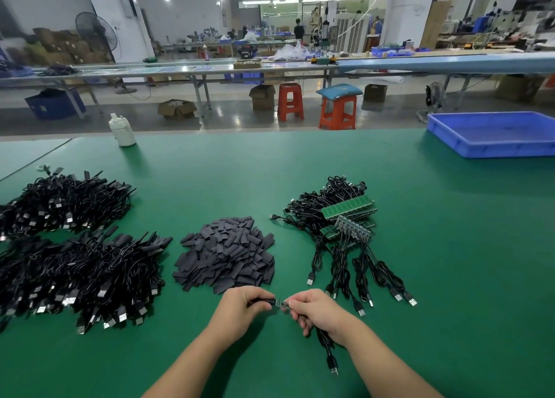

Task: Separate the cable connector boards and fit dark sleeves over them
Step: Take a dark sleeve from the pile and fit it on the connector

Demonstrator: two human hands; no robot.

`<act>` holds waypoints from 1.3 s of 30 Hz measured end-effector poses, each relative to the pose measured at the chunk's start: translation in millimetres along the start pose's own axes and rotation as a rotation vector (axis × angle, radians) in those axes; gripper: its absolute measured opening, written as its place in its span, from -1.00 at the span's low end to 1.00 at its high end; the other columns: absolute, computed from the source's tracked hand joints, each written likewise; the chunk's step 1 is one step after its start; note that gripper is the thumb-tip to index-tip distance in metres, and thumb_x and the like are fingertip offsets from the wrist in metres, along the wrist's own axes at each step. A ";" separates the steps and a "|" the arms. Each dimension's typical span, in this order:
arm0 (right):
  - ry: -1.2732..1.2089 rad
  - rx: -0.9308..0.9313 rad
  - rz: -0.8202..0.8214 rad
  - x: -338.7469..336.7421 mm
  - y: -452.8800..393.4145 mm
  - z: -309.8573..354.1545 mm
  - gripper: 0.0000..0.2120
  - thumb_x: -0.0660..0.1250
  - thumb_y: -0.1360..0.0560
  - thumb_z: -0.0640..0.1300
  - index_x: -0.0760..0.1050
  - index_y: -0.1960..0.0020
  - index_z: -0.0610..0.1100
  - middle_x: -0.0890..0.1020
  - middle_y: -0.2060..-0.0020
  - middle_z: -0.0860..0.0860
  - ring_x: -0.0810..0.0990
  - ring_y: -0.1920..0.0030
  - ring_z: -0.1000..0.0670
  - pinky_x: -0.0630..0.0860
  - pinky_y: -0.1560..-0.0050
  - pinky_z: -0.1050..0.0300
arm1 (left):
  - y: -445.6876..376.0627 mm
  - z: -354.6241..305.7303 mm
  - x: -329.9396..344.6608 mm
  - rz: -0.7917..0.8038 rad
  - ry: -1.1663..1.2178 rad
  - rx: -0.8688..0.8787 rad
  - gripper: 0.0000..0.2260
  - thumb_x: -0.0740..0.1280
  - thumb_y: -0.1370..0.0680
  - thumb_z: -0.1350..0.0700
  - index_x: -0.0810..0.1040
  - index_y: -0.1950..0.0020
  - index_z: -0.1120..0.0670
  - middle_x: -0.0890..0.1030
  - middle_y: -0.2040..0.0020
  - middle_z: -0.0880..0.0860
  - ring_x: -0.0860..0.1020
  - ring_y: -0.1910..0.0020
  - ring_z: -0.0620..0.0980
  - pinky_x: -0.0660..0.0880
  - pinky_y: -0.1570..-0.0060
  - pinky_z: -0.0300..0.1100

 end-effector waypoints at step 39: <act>0.030 -0.009 0.018 6.6 2.5 -0.5 -0.82 0.20 -0.66 -0.17 0.56 -0.02 -0.20 0.62 0.34 0.01 0.54 0.40 0.06 0.53 0.38 0.20 | -1.2 -25.3 3.7 0.168 -0.478 0.135 -0.80 0.31 -0.59 0.05 0.63 -0.17 -0.01 0.65 -0.06 -0.01 0.56 -0.07 -0.02 0.45 -0.12 -0.15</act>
Point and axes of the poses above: each hand's wrist, its own y-axis away from the middle knuckle, its own x-axis out of the palm, z = x × y, the point moved 2 cm from there along -y, towards the middle knuckle
